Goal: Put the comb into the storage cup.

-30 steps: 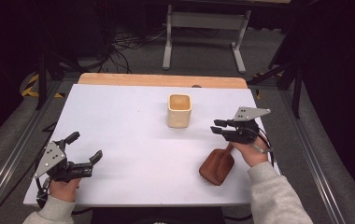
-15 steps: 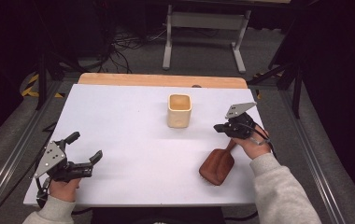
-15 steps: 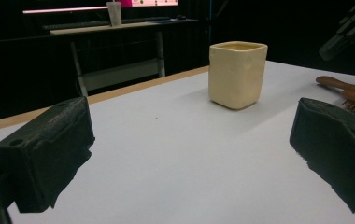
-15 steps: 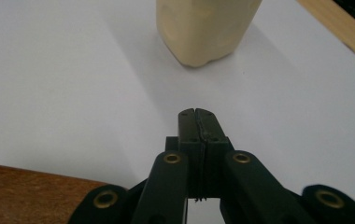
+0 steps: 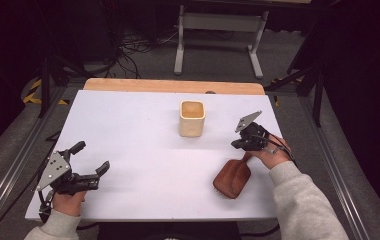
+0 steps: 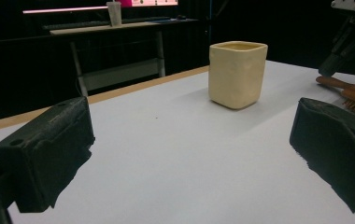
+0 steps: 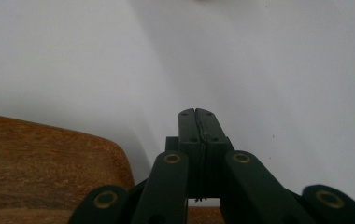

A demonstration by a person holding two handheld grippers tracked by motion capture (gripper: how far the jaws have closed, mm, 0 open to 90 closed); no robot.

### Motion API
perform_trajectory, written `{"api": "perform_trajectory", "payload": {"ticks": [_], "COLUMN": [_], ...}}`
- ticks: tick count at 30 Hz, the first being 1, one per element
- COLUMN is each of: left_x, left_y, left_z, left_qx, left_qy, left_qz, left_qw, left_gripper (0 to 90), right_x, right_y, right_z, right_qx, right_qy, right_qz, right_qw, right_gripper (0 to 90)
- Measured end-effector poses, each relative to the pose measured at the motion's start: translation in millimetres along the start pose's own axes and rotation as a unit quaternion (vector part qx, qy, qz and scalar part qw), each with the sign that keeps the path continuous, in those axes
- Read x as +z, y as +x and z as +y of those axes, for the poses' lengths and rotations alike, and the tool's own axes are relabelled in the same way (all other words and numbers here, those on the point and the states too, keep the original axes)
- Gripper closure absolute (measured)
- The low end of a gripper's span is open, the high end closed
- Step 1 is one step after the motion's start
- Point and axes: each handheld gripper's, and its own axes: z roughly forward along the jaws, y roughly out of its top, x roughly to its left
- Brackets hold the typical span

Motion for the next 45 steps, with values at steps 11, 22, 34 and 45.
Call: {"api": "perform_trajectory", "payload": {"ticks": [11, 22, 34, 45], "left_x": [0.7, 0.9, 1.3, 2.0], "left_y": [-0.2, -0.1, -0.8, -1.3], "left_z": [-0.2, -0.5, -0.5, -0.6], "left_qx": [0.0, 0.0, 0.0, 0.001], "left_qy": [0.002, 0.003, 0.004, 0.005], "left_qz": [-0.001, -0.002, -0.003, -0.004], "left_qw": [1.0, 1.0, 1.0, 1.0], "left_gripper": [0.6, 0.7, 0.7, 0.7], "right_x": [8.1, 11.7, 9.0, 2.0], "right_y": [-5.2, -6.6, -0.9, 7.5], "right_z": [-7.0, -13.4, -23.8, -37.6], "right_qx": [-0.003, -0.003, 0.0, 0.008], "right_qy": [0.076, 0.115, 0.138, 0.14], "right_qz": [0.011, 0.018, 0.03, 0.039], "right_qw": [0.997, 0.9932, 0.99, 0.9893], "right_gripper": [89.9, 89.9, 89.9, 89.9]}}
